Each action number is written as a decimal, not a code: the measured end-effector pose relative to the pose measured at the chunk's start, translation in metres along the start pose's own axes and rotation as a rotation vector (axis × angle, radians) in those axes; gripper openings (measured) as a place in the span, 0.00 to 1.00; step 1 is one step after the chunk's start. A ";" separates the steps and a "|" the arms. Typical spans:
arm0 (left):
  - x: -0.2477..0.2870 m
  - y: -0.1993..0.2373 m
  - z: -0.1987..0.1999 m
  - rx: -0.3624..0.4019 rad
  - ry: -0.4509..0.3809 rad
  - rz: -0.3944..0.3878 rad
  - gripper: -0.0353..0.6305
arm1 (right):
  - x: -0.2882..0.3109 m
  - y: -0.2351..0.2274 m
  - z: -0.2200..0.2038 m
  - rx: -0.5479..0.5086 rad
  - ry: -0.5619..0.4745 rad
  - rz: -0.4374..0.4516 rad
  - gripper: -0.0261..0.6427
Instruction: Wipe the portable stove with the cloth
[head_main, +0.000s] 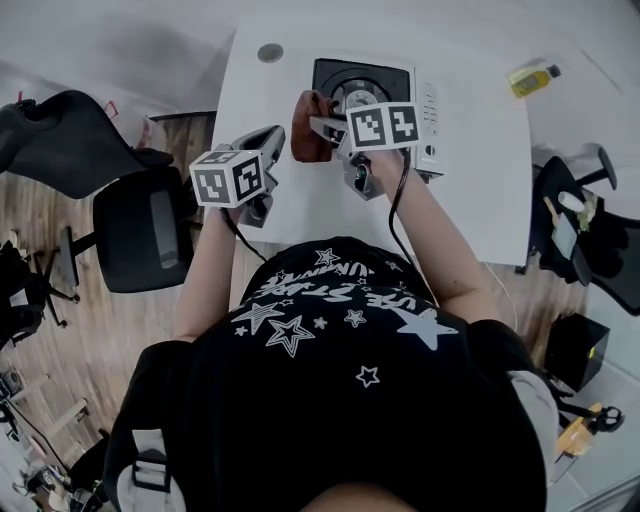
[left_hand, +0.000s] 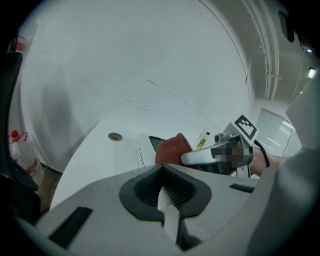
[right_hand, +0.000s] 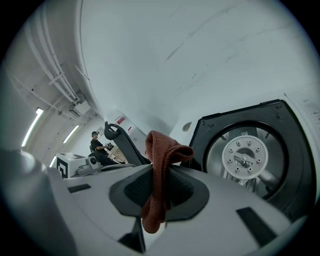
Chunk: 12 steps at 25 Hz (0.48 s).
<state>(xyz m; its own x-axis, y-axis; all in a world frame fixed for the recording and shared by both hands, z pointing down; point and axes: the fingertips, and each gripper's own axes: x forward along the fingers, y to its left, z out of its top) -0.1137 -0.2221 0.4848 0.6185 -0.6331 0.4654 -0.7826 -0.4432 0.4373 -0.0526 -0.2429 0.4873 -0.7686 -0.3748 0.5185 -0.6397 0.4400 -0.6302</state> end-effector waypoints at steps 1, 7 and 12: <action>0.000 0.000 -0.001 0.000 0.002 -0.001 0.06 | 0.000 -0.002 -0.001 -0.007 0.005 -0.009 0.13; 0.005 -0.007 -0.006 0.006 0.018 -0.016 0.06 | -0.008 -0.015 -0.007 -0.024 0.017 -0.045 0.13; 0.012 -0.015 -0.008 0.018 0.030 -0.035 0.06 | -0.020 -0.030 -0.012 -0.009 0.018 -0.075 0.13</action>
<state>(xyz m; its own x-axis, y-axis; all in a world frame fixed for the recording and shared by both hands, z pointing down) -0.0943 -0.2179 0.4898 0.6470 -0.5979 0.4731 -0.7615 -0.4761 0.4398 -0.0180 -0.2391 0.5028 -0.7188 -0.3922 0.5741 -0.6952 0.4186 -0.5844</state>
